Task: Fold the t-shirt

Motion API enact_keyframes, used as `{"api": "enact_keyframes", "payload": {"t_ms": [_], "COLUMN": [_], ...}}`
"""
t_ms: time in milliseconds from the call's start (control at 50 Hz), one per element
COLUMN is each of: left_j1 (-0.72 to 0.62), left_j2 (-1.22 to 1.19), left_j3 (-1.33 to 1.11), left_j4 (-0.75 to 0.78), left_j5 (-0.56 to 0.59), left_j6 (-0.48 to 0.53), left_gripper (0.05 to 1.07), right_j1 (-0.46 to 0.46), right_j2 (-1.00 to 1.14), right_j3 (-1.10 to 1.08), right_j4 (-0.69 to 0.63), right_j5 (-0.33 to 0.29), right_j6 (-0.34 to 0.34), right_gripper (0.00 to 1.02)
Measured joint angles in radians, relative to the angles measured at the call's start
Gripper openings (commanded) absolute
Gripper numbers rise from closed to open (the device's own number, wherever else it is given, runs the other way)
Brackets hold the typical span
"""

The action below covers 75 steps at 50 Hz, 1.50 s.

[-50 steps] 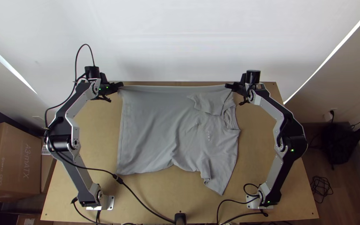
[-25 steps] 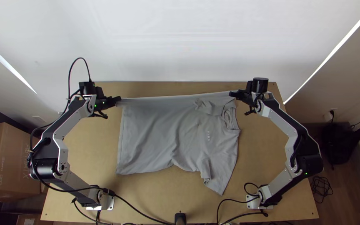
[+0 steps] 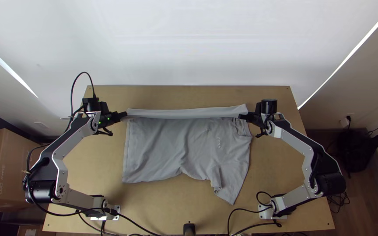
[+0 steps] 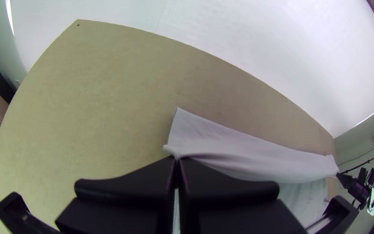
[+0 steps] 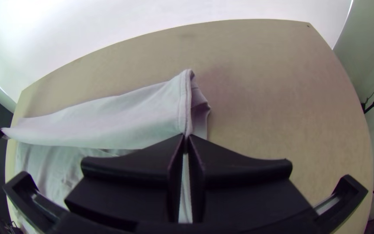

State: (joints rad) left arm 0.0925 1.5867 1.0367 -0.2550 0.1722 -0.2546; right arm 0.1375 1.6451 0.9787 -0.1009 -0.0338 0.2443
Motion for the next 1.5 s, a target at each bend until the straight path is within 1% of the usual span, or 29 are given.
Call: {"api": "enact_keyframes", "payload": {"t_ms": [20, 60, 80, 100, 120, 180, 240, 260, 300, 360, 460, 520, 560, 640, 780, 860, 960, 1020, 1100, 1160, 1260, 1360, 1420, 1500], "left_j1": [0.000, 0.000, -0.001, -0.002, -0.002, -0.002, 0.003, 0.007, 0.018, 0.040, 0.082, 0.106, 0.118, 0.133, 0.137, 0.134, 0.124, 0.119, 0.112, 0.109, 0.103, 0.097, 0.093, 0.092], "left_j2": [-0.005, -0.016, -0.020, -0.025, -0.029, -0.037, -0.046, -0.050, -0.060, -0.083, -0.142, -0.187, -0.216, -0.266, -0.343, -0.377, -0.404, -0.412, -0.416, -0.416, -0.417, -0.418, -0.422, -0.426], "left_j3": [-0.007, -0.023, -0.029, -0.037, -0.041, -0.053, -0.062, -0.067, -0.073, -0.083, -0.089, -0.089, -0.089, -0.089, -0.089, -0.085, -0.074, -0.071, -0.067, -0.066, -0.066, -0.066, -0.066, -0.066], "left_j4": [0.001, 0.002, 0.001, -0.003, -0.009, -0.027, -0.031, -0.031, -0.034, -0.035, -0.046, -0.067, -0.090, -0.124, -0.187, -0.218, -0.238, -0.238, -0.253, -0.254, -0.261, -0.264, -0.267, -0.271], "left_j5": [0.000, 0.000, 0.000, -0.002, -0.004, -0.008, -0.007, -0.002, 0.011, 0.023, 0.035, 0.056, 0.069, 0.084, 0.108, 0.116, 0.117, 0.117, 0.117, 0.117, 0.117, 0.117, 0.117, 0.117], "left_j6": [0.000, 0.000, 0.000, 0.001, 0.004, 0.022, 0.033, 0.039, 0.046, 0.049, 0.049, 0.050, 0.053, 0.057, 0.072, 0.073, 0.072, 0.072, 0.072, 0.072, 0.071, 0.068, 0.067, 0.064], "left_gripper": [0.47, 0.77, 0.89, 0.97, 1.02, 1.03, 1.03, 1.03, 1.03, 1.03, 1.03, 1.03, 1.03, 1.03, 1.03, 1.03, 1.03, 1.03, 1.03, 1.03, 1.03, 1.03, 1.03, 1.03], "right_j1": [0.000, 0.000, 0.000, 0.000, 0.000, 0.000, -0.002, -0.003, -0.003, -0.009, -0.019, -0.023, -0.023, -0.023, -0.022, -0.022, -0.022, -0.020, -0.020, -0.018, -0.008, 0.005, 0.006, 0.013], "right_j2": [0.000, 0.000, -0.001, -0.002, -0.007, -0.027, -0.066, -0.081, -0.113, -0.168, -0.280, -0.352, -0.398, -0.472, -0.520, -0.527, -0.543, -0.552, -0.555, -0.555, -0.555, -0.541, -0.521, -0.504], "right_j3": [-0.005, -0.011, -0.013, -0.015, -0.018, -0.027, -0.042, -0.047, -0.057, -0.068, -0.089, -0.106, -0.111, -0.113, -0.114, -0.131, -0.180, -0.209, -0.245, -0.268, -0.292, -0.300, -0.304, -0.313], "right_j4": [0.002, 0.003, 0.003, 0.004, 0.003, 0.005, 0.005, 0.005, 0.003, -0.015, -0.075, -0.111, -0.160, -0.261, -0.429, -0.491, -0.523, -0.544, -0.576, -0.606, -0.646, -0.679, -0.687, -0.702], "right_j5": [0.001, 0.001, 0.002, 0.003, 0.005, 0.009, 0.012, 0.014, 0.016, 0.018, 0.019, 0.019, 0.018, 0.018, 0.016, 0.015, 0.012, -0.011, -0.095, -0.129, -0.165, -0.185, -0.197, -0.203], "right_j6": [0.006, 0.015, 0.018, 0.019, 0.022, 0.039, 0.056, 0.060, 0.064, 0.080, 0.100, 0.104, 0.105, 0.111, 0.116, 0.116, 0.115, 0.116, 0.123, 0.127, 0.150, 0.168, 0.172, 0.175], "right_gripper": [0.05, 0.15, 0.21, 0.28, 0.35, 0.54, 0.69, 0.71, 0.72, 0.79, 0.89, 0.89, 0.92, 0.91, 0.91, 0.91, 0.91, 0.91, 0.91, 0.91, 0.91, 0.91, 0.86, 0.84]}}
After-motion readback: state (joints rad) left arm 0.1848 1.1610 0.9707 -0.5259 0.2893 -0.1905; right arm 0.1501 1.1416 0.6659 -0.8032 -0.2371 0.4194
